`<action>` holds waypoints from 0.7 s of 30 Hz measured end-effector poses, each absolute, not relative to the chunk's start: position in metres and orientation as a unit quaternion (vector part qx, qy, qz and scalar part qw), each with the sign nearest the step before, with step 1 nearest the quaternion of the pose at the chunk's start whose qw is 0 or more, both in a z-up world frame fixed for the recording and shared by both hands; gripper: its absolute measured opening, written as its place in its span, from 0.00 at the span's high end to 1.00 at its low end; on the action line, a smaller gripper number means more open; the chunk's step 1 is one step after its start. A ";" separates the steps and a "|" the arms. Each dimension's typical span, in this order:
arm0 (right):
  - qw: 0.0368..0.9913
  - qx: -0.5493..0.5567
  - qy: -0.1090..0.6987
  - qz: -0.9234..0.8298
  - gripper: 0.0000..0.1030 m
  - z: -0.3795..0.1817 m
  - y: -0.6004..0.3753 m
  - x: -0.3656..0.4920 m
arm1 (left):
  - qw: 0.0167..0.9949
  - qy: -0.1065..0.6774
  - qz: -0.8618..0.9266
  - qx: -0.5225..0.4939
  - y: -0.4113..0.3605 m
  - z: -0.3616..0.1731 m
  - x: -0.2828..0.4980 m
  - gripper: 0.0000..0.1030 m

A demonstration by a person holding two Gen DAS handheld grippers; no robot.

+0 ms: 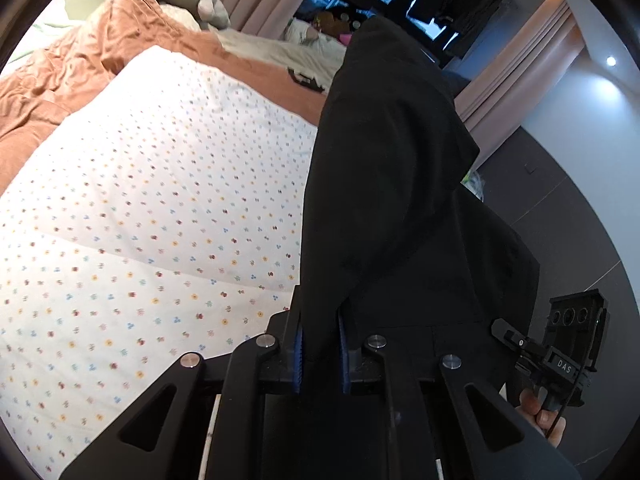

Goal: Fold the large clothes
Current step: 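Grasp the folded black jacket end with both tools and lift it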

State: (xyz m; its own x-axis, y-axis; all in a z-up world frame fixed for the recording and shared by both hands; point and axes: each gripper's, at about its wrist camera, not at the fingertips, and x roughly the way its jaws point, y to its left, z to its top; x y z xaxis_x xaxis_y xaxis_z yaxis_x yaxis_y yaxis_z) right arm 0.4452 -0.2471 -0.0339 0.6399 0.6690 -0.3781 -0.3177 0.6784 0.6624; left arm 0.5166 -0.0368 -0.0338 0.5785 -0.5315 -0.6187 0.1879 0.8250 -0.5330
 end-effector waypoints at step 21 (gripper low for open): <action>0.842 0.198 0.285 0.414 0.89 0.028 -0.037 0.403 | 0.911 0.319 -0.130 -0.227 0.181 0.063 0.415 0.87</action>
